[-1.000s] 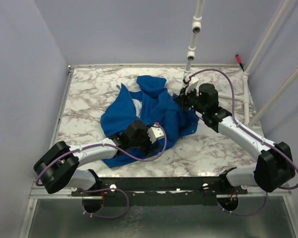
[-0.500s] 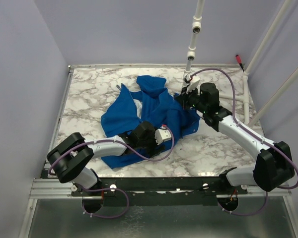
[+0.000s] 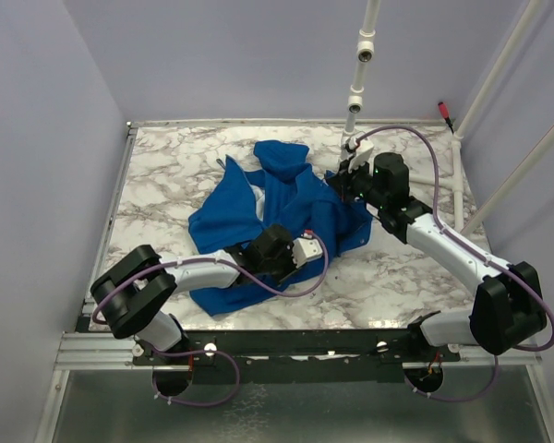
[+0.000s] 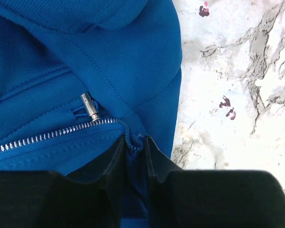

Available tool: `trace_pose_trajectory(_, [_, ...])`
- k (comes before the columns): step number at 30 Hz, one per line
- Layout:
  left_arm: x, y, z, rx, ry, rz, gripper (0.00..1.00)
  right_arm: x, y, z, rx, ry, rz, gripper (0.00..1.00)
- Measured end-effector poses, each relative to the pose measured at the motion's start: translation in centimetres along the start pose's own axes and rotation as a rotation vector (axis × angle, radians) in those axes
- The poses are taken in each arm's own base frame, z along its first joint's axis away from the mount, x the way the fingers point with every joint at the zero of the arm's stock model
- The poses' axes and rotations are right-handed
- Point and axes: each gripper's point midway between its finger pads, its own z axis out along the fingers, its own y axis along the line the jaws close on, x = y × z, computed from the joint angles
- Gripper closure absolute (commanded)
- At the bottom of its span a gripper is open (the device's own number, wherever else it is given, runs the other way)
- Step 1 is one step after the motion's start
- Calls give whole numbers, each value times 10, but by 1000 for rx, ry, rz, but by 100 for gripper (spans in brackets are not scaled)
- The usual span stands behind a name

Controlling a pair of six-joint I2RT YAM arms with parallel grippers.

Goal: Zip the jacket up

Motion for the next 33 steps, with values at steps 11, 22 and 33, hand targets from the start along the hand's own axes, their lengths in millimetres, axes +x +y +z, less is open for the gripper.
trace_pose_trajectory(11, [-72,59,-62,-57,-148,8,89,-19,-5,0,10,-38,-6,99])
trace_pose_trajectory(22, [-172,305,-254,-702,-423,65,91,-49,-10,-2,38,-92,-14,99])
trace_pose_trajectory(33, [-363,305,-438,-916,-944,334,92,-172,-15,-13,180,-295,-61,99])
